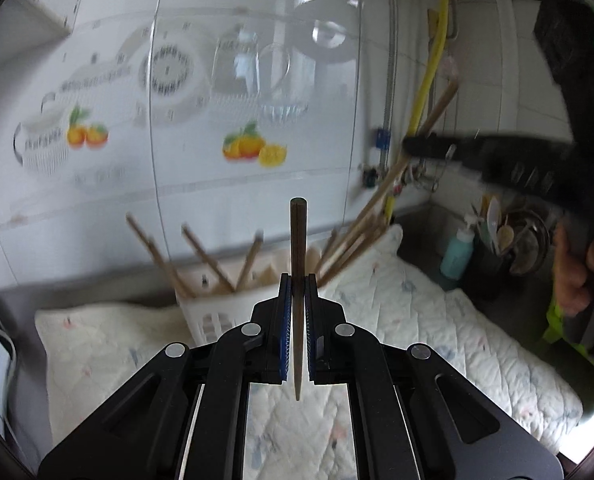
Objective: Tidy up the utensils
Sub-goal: 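Lift both chopsticks and lower them into the beige holder, then open both grippers to release the chopsticks and pull back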
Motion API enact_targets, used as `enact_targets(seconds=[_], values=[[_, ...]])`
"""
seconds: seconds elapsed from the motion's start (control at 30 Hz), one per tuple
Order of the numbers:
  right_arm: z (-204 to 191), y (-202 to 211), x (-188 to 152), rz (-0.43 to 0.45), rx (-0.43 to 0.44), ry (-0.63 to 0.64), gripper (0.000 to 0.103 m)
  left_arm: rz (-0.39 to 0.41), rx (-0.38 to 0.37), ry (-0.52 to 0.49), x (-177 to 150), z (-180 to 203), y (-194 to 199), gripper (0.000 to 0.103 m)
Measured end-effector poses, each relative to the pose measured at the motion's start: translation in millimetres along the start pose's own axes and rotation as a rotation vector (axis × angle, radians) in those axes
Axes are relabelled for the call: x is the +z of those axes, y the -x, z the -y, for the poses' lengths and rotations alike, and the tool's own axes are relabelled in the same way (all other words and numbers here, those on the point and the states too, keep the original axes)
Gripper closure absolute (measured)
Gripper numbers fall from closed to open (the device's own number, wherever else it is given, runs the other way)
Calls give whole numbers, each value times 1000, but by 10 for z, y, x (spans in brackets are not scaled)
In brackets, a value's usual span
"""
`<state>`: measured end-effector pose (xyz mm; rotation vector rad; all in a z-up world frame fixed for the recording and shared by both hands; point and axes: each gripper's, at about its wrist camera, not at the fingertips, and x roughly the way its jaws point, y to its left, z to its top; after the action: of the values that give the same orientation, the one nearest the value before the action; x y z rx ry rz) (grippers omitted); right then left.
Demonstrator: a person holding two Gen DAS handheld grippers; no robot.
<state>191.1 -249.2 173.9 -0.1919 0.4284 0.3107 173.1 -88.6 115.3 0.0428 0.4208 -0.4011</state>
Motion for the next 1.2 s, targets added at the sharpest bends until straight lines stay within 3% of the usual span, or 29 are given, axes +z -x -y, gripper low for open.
enact_targets(seconds=[0.33,0.57,0.97,1.2], values=[[110,-347,31,-31,15,-17,97,193,60,-41,852,56,135,98],[171,-557,-27,-52,31,-31,97,240,125,-17,1081,-65,-108,98],[176,-826,-223,-96,64,-35,97,160,161,55,839,-333,-738,98],[171,-890,-289,-116,79,-42,97,115,168,64,705,-403,-897,98]])
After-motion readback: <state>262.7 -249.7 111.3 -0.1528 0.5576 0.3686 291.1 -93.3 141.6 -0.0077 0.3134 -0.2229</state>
